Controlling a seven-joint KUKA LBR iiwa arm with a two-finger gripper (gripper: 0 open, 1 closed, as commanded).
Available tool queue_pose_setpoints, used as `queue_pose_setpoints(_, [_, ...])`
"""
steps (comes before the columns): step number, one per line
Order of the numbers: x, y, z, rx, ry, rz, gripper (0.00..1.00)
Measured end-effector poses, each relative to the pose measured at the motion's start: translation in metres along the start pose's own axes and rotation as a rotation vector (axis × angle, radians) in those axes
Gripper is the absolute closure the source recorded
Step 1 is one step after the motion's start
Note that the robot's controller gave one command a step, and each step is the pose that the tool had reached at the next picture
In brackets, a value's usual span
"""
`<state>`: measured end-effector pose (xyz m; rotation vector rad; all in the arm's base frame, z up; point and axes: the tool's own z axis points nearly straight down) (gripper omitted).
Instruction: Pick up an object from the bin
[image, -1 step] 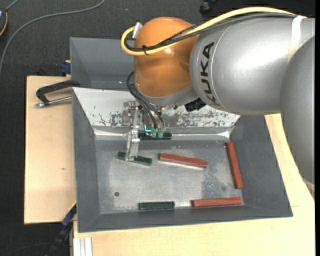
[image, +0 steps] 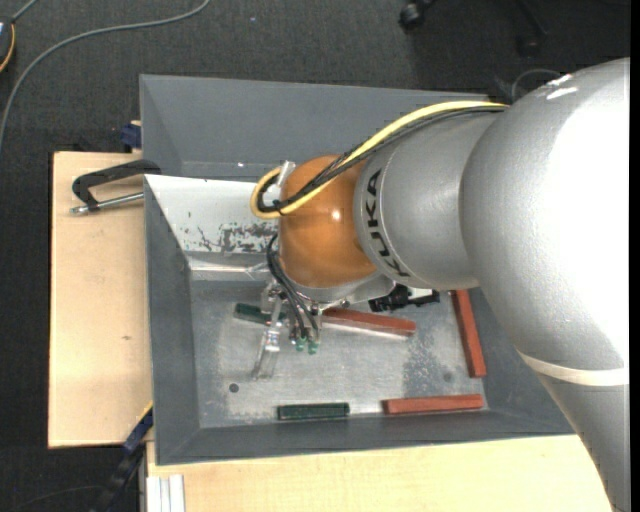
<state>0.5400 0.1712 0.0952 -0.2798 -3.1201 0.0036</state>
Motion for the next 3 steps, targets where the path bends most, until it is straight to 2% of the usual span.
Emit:
queue_pose_setpoints(1, [-0.021, -0.008, 0.026, -0.003, -0.007, 0.038, 0.0])
queue_pose_setpoints(2, [-0.02, -0.008, 0.024, -0.005, -0.008, 0.037, 1.0])
queue_pose_setpoints(3, [-0.034, -0.022, -0.2, -0.008, -0.025, -0.208, 1.0])
